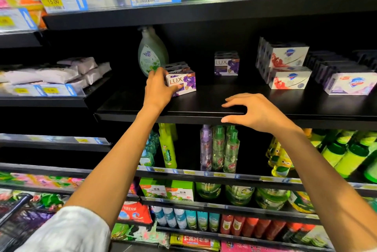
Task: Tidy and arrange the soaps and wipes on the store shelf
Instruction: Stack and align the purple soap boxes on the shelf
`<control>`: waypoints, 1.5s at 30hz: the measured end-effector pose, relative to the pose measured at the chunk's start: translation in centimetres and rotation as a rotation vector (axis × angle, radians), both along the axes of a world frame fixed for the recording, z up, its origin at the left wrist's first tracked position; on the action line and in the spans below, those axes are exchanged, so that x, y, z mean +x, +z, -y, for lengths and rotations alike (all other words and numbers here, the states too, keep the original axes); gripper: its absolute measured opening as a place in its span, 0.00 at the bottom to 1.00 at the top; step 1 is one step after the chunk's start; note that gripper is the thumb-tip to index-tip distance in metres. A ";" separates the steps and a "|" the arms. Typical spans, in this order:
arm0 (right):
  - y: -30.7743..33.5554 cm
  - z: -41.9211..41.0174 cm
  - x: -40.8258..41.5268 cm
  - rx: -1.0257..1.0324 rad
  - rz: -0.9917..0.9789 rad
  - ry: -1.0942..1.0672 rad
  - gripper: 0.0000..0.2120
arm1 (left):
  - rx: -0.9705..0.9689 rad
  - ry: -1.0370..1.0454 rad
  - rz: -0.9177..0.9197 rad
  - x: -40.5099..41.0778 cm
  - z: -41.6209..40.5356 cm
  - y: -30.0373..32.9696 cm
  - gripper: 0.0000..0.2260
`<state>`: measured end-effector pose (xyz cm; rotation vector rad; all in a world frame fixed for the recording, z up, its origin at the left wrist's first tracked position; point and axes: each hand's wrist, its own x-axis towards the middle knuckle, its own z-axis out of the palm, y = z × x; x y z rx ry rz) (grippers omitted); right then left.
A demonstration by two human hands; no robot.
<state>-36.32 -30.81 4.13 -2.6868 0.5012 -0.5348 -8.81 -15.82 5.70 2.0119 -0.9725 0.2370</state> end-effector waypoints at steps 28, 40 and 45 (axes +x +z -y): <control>2.4 6.5 4.6 0.571 0.433 -0.324 0.15 | 0.469 -0.569 0.300 -7.4 -0.6 -1.5 0.32; 2.5 11.5 12.4 0.512 0.404 -0.483 0.31 | 0.547 -0.499 0.295 -7.8 -0.8 -1.3 0.32; 2.8 11.6 13.2 0.484 0.435 -0.571 0.31 | 0.543 -0.502 0.288 -7.7 -0.6 -1.4 0.34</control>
